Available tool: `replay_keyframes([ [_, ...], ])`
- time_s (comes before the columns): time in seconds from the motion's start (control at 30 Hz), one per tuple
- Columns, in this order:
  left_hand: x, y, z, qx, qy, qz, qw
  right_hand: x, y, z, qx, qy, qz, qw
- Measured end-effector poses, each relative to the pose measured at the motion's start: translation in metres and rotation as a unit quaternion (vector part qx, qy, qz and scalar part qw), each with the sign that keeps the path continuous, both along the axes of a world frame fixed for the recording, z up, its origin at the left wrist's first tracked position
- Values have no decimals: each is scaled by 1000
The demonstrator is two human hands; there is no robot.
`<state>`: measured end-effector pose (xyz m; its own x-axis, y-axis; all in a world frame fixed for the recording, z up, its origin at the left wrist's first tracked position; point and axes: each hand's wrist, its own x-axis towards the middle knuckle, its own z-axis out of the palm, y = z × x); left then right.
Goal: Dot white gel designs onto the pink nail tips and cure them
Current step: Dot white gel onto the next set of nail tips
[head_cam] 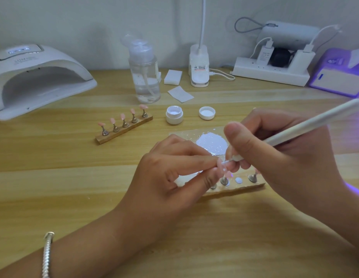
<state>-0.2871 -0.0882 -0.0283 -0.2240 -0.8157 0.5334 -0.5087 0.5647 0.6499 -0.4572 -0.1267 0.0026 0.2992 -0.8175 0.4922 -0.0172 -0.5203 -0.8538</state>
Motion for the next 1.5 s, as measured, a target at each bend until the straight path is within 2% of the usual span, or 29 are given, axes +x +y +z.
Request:
replay_keyframes([
  [0.67,0,0,-1,1,4,0,1000,-3,-3,-4,-20,24,2,1000],
  [0.9,0,1,0,-4,3,-2,1000,-8,-14,-2,3,-54,7,999],
  [1.0,0,1,0,-2,8,0,1000,-13,-24,2,1,-74,-27,997],
  [1.1,0,0,-2,-3,13,1,1000,-19,-34,-1,3,-16,-60,998],
  [1.23,1,-1,-6,1,19,4,1000,-24,-42,-13,51,123,-76,988],
  [1.33,1,-2,-6,-2,12,4,1000,-25,-46,-19,81,158,-58,982],
  [1.5,2,-2,-5,-6,8,1,1000,-21,-47,-22,66,191,-53,978],
])
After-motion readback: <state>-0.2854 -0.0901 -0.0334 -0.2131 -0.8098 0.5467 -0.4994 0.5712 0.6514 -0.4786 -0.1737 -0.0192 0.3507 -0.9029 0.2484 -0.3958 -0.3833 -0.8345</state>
